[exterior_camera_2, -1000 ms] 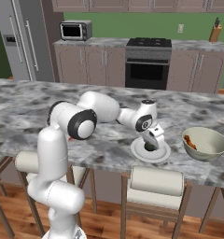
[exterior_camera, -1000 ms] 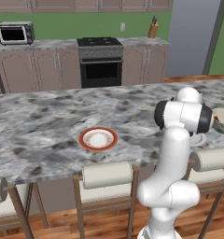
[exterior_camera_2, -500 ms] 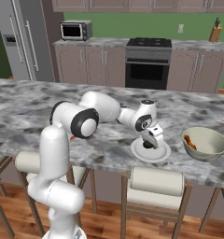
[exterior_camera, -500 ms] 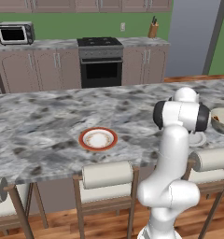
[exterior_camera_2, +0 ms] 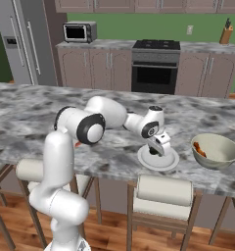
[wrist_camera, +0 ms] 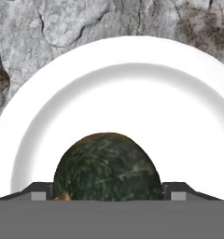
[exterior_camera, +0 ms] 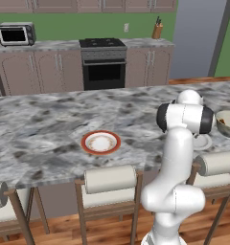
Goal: Pick the chicken drumstick and squash from their plates and place them in the bowl. Then put the bowl in the fridge.
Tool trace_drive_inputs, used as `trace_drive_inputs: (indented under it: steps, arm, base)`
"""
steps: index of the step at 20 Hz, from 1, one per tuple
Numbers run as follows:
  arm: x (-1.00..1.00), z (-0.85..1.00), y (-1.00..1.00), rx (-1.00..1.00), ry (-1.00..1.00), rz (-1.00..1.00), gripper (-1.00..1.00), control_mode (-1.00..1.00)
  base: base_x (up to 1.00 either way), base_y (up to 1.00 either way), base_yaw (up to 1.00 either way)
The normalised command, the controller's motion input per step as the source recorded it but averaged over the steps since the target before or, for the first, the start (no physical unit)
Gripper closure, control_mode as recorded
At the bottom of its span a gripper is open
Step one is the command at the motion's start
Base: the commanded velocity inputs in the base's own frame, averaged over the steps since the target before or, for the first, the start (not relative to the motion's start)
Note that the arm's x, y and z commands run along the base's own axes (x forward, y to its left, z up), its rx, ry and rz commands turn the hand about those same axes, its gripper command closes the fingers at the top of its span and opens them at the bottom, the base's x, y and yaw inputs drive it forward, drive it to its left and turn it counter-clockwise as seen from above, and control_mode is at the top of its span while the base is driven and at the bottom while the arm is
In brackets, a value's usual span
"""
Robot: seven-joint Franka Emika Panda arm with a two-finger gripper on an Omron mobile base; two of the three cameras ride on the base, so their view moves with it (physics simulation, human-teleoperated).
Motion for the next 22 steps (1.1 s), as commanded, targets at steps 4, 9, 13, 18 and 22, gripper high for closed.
trace_drive_inputs:
  steps: [4,9,13,18,22]
  arm:
    - [-0.02,-0.04,-0.03,0.07,0.00,0.02,1.00,-1.00]
    - [-0.14,0.16,-0.14,0.06,0.00,0.04,1.00,-1.00]
    - [-0.29,0.42,-0.28,0.01,0.00,0.07,1.00,-1.00]
    - [-0.36,0.47,-0.34,0.00,0.00,0.10,1.00,-1.00]
    - [-0.17,0.54,-0.34,0.00,0.00,0.03,1.00,-1.00]
  base:
    - [0.00,0.00,0.00]
    - [0.00,0.00,0.00]
    - [0.00,0.00,0.00]
    - [0.00,0.00,0.00]
    - [0.00,0.00,0.00]
